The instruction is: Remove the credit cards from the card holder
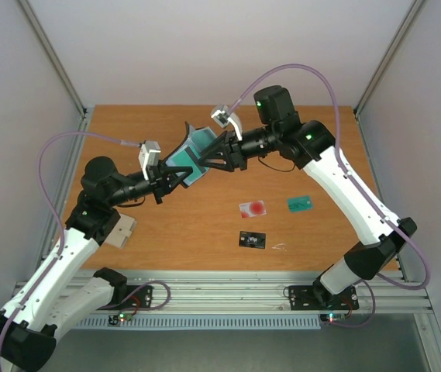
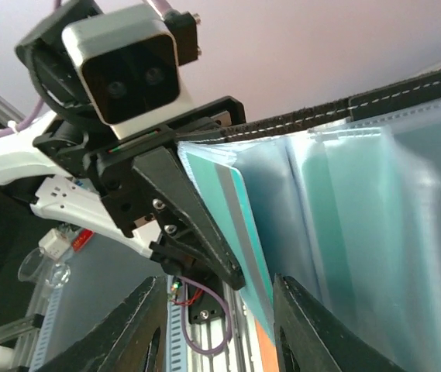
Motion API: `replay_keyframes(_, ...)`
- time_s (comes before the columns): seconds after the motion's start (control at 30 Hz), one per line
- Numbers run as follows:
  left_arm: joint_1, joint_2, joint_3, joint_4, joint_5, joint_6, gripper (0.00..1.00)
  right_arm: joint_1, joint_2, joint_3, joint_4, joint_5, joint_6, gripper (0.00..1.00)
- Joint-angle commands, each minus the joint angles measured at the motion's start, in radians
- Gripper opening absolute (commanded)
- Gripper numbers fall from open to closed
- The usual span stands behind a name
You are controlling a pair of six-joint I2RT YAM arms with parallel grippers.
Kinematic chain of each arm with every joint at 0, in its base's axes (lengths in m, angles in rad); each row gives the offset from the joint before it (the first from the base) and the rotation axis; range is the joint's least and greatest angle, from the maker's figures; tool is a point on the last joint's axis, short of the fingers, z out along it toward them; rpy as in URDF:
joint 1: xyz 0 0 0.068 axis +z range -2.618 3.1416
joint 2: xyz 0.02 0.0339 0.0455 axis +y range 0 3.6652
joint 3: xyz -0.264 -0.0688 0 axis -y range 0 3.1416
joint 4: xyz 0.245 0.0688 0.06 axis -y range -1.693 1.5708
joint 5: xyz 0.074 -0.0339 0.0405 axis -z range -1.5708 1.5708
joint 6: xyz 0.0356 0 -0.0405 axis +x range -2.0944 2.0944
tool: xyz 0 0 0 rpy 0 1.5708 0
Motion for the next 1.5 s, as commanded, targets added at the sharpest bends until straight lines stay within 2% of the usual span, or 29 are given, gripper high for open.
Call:
replay_keyframes(0.0,0.0,-0.018,-0.007,0.099,0.025,0.0,0.0,0.045,0.046,0.057,-0.066,0.059,-0.056,0.39)
replay_keyframes(0.1,0.0,-0.018,-0.01,0.115,0.033,-0.005,0.0,0.058,0.06,0.069,-0.079,0.059,-0.065,0.4)
replay_keyframes(0.13,0.0,-0.019,-0.012,0.116,0.034,-0.006,0.0,0.058,0.061,0.068,-0.079,0.052,-0.065,0.37)
replay_keyframes(0.33,0.0,-0.022,-0.013,0.11,0.032,-0.004,0.0,0.056,0.032,0.063,-0.082,-0.035,-0.084,0.04)
replay_keyframes(0.37,0.0,-0.022,-0.014,0.112,0.033,-0.003,0.0,0.056,0.026,0.058,-0.079,-0.037,-0.083,0.01)
replay_keyframes(0.5,0.0,-0.023,-0.021,0.124,0.048,-0.002,0.01,0.045,0.011,0.054,-0.077,-0.043,-0.078,0.01)
replay_keyframes(0.63,0.0,-0.032,-0.032,0.145,0.072,-0.003,0.21,0.006,-0.015,0.025,-0.058,-0.058,-0.064,0.01)
replay_keyframes(0.73,0.0,-0.034,-0.037,0.156,0.078,-0.006,0.23,-0.013,-0.027,0.016,-0.06,-0.059,-0.062,0.01)
replay_keyframes(1.03,-0.001,-0.032,-0.038,0.17,0.088,-0.016,0.22,-0.045,-0.043,0.017,-0.106,-0.04,-0.087,0.01)
replay_keyframes(1.23,0.0,-0.029,-0.04,0.177,0.094,-0.018,0.14,-0.051,-0.051,0.019,-0.111,-0.04,-0.092,0.01)
replay_keyframes(1.37,-0.001,-0.026,-0.039,0.176,0.096,-0.019,0.01,-0.05,-0.042,0.024,-0.106,-0.053,-0.085,0.01)
replay_keyframes(1.47,0.0,-0.029,-0.04,0.177,0.093,-0.02,0.0,-0.054,-0.044,0.022,-0.11,-0.04,-0.093,0.01)
